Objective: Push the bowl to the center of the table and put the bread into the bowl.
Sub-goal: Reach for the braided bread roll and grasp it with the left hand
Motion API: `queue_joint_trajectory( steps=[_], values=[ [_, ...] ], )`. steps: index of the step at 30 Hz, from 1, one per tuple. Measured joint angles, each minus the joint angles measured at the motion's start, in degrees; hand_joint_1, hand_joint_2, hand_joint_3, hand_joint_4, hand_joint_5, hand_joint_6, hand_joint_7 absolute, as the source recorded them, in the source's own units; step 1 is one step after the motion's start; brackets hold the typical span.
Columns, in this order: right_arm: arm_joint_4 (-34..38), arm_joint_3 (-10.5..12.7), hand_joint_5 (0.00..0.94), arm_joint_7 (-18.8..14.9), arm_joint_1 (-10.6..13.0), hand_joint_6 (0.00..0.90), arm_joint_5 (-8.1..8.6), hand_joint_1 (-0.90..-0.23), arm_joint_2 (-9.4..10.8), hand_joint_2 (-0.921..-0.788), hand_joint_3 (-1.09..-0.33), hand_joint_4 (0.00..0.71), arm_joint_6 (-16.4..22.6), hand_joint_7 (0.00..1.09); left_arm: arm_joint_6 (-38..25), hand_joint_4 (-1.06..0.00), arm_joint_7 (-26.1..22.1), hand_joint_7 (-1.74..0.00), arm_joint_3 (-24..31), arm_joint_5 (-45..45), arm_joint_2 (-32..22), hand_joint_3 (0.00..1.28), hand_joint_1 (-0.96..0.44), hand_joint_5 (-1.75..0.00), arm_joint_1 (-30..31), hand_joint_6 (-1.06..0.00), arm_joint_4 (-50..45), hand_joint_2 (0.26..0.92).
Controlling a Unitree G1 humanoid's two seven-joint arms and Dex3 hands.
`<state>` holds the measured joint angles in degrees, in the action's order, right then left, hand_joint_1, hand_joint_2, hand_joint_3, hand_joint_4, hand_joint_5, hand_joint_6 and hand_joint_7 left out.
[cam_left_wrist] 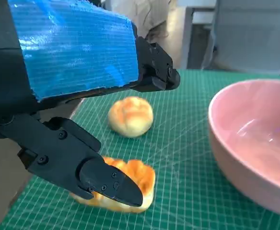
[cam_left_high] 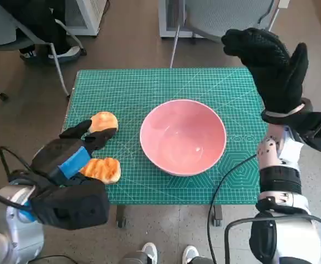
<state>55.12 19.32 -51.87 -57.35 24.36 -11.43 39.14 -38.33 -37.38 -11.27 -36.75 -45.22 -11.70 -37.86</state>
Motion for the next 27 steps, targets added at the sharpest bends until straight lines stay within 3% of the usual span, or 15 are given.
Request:
queue_joint_trajectory(
  steps=[27],
  values=[
    [-1.6, 0.0, 0.001, 0.4, 0.5, 0.359, 0.21, -0.711, -0.1, -0.921, -0.784, 0.273, -1.7, 0.01, 0.3, -0.14, 0.1, 0.00, -2.5, -1.8, 3.5, 0.00, -0.31, 0.00, 0.7, -0.33, 9.9, 0.728]
  ],
)
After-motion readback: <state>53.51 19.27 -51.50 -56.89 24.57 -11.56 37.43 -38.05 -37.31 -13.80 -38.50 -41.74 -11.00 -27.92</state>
